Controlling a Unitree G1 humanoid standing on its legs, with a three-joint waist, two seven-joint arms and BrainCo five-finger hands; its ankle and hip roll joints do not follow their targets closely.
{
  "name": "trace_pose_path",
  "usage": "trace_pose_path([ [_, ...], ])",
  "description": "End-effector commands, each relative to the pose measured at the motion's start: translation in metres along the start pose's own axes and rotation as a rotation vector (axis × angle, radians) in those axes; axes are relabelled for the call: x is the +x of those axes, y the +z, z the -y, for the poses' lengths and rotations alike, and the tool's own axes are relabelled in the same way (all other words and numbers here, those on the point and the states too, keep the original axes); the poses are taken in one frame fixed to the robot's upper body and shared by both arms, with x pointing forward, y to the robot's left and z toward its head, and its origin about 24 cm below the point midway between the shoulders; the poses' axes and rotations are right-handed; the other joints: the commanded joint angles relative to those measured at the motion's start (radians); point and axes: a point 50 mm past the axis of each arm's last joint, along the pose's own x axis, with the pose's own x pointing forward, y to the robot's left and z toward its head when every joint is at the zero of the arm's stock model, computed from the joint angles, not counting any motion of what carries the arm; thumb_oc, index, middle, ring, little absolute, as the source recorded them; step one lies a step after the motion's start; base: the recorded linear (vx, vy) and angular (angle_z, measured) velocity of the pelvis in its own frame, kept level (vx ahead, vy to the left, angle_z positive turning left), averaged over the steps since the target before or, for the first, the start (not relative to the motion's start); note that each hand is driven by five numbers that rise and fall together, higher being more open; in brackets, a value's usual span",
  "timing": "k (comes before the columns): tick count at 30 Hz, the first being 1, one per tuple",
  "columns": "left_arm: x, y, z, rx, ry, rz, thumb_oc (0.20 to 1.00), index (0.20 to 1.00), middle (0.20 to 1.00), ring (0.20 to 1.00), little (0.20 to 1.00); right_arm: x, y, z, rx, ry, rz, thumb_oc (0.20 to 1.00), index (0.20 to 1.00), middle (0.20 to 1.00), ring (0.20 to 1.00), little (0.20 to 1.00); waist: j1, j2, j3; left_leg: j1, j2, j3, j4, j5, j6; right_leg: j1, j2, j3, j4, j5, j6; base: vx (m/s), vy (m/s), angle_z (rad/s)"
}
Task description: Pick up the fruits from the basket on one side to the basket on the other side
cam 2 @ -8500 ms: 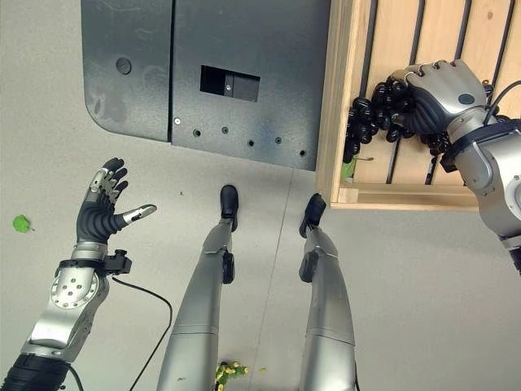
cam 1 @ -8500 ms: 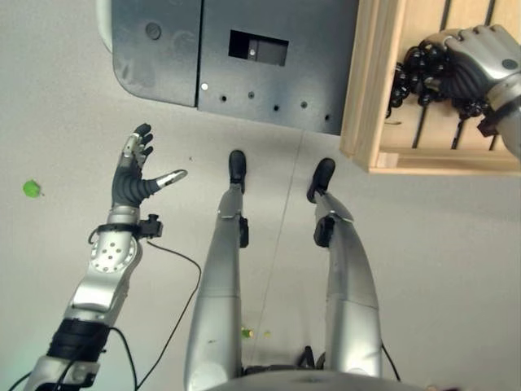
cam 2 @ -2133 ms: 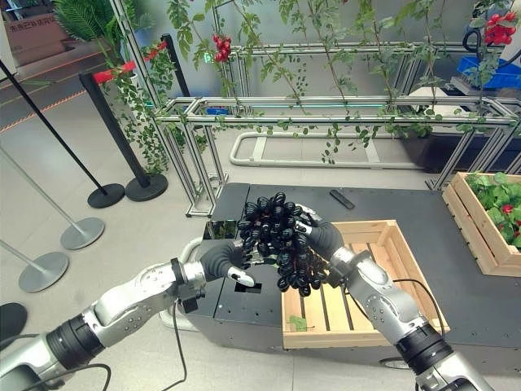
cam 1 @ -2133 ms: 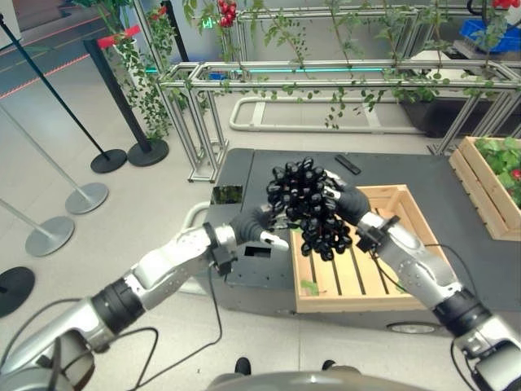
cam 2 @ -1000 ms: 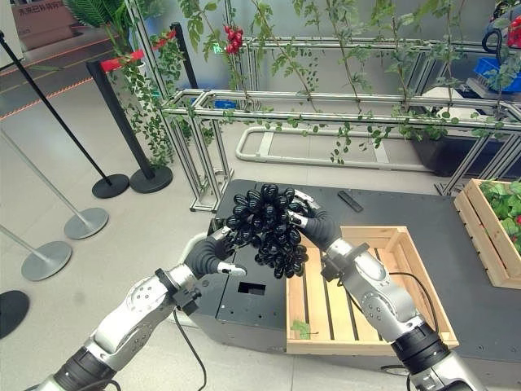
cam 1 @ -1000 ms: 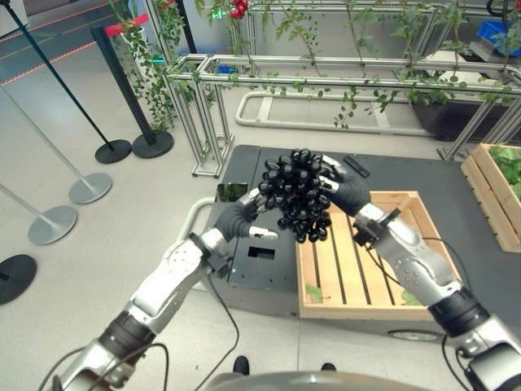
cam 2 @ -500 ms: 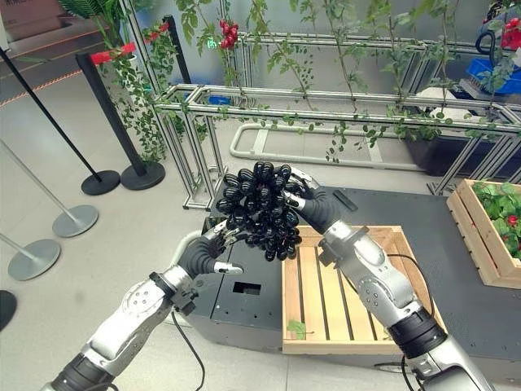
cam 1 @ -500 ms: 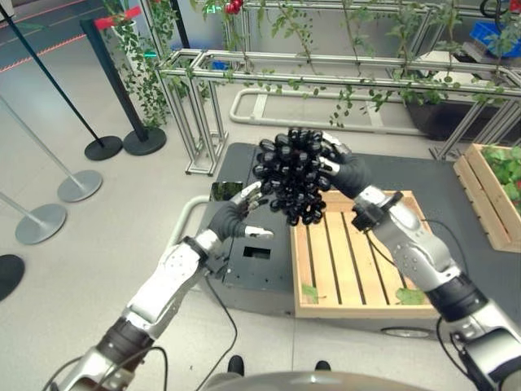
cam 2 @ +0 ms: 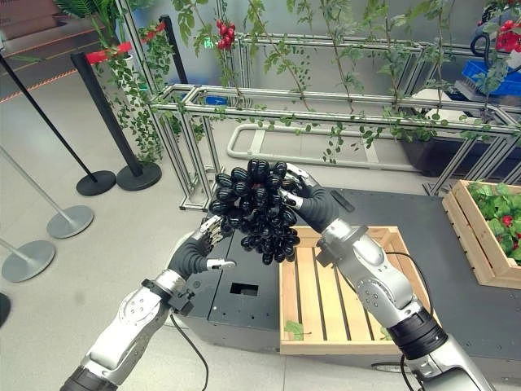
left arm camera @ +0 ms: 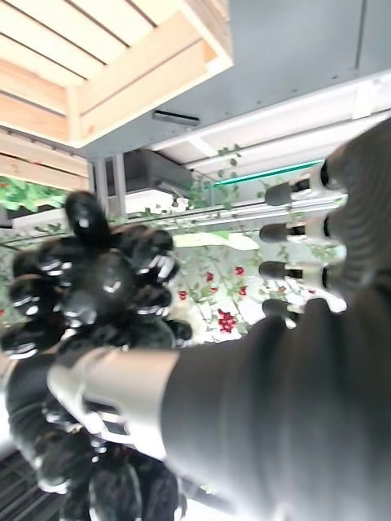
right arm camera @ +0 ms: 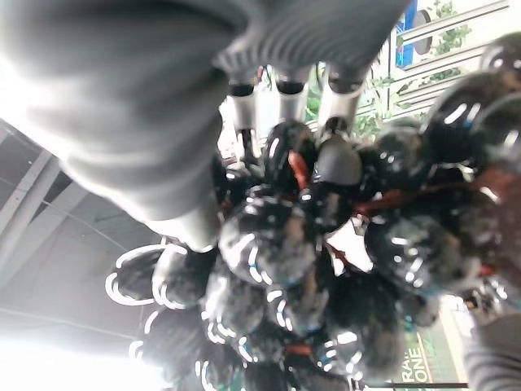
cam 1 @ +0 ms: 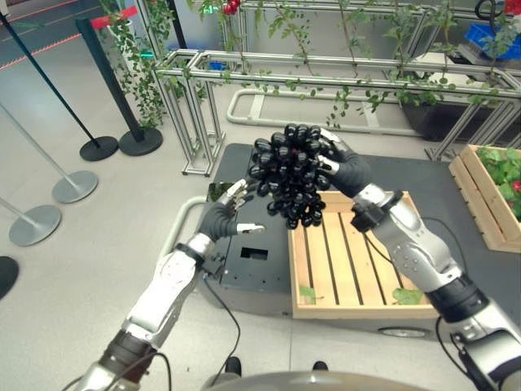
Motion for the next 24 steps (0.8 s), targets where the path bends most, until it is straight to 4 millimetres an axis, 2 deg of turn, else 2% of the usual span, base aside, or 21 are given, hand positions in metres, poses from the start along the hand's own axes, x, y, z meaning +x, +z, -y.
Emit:
trace_pose_path([
  [1, 0.002, 0.012, -0.012, 0.075, 0.059, 0.094, 1.0, 1.0, 1.0, 1.0, 1.0, 0.018, 0.045, -0.017, -0.013, 0.083, 0.268, 0.2, 0.2, 0.2, 0.2, 0.2, 0.02, -0.075, -0.049, -0.029, -0.047, -0.028, 0.082, -0.097, 0.033, -0.038, -0.045, -0.037, 0.114, -0.041, 0.056, 0.0, -0.01, 0.03],
  [8, 0.008, 0.01, -0.007, 0.036, 0.058, 0.095, 1.0, 1.0, 1.0, 1.0, 1.0, 0.022, 0.039, -0.021, 0.022, 0.093, 0.262, 0.2, 0.2, 0.2, 0.2, 0.2, 0.022, -0.078, -0.049, -0.03, -0.044, -0.034, 0.085, -0.096, 0.03, -0.038, -0.042, -0.042, 0.119, -0.045, 0.052, -0.01, -0.01, 0.06],
  [24, 0.024, 0.016, 0.016, -0.033, -0.068, 0.114, 1.0, 1.0, 1.0, 1.0, 1.0, 0.034, 0.031, -0.035, 0.046, 0.148, 0.239, 0.2, 0.2, 0.2, 0.2, 0.2, 0.02, -0.074, -0.052, -0.036, -0.045, -0.046, 0.082, -0.091, 0.032, -0.037, -0.044, -0.05, 0.116, -0.044, 0.051, 0.0, 0.0, 0.0],
])
